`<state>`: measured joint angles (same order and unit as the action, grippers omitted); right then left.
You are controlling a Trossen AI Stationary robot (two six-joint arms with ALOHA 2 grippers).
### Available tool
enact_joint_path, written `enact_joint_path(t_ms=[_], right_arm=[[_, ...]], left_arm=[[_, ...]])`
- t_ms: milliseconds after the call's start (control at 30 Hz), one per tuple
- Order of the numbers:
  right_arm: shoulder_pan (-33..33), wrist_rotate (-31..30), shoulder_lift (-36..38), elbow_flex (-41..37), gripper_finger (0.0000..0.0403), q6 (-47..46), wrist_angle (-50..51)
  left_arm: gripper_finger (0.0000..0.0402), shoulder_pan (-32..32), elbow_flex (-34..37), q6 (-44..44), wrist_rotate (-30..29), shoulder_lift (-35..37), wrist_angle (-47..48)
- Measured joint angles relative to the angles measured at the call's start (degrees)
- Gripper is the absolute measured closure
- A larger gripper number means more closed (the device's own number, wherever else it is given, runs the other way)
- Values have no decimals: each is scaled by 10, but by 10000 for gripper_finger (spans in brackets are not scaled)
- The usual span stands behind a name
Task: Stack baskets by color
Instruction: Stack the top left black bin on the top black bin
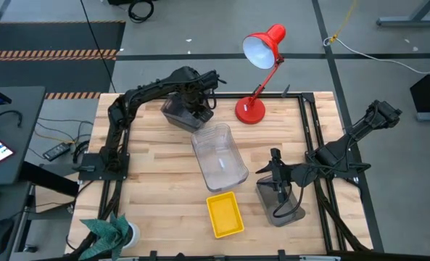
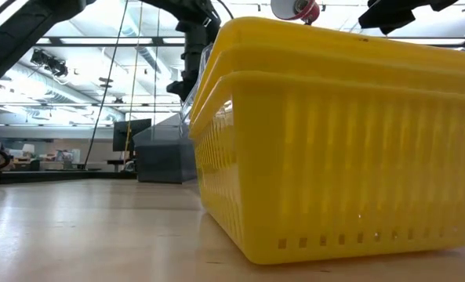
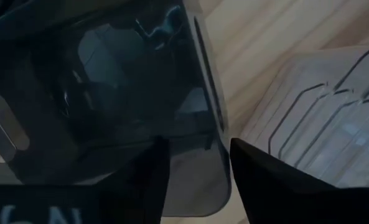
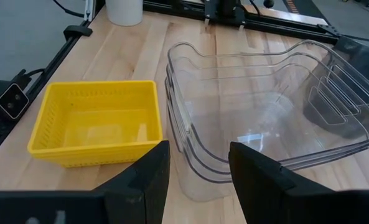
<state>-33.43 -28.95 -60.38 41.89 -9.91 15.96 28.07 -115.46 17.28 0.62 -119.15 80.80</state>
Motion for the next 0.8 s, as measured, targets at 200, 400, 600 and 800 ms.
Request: enact_joint_path(t_ms=[200, 400, 600, 800], right_arm=[[2, -2, 0, 0, 233, 0, 0], [0, -1, 0, 0, 233, -4, -1], [0, 0, 0, 0, 233, -4, -1], [0, 0, 0, 0, 233, 0, -5]], left_arm=[[257, -4, 0, 21, -1, 0, -1], [313, -16, 0, 31, -45, -18, -1], [390, -20, 1, 32, -48, -17, 11], [391, -24, 0, 37, -62, -11, 47]])
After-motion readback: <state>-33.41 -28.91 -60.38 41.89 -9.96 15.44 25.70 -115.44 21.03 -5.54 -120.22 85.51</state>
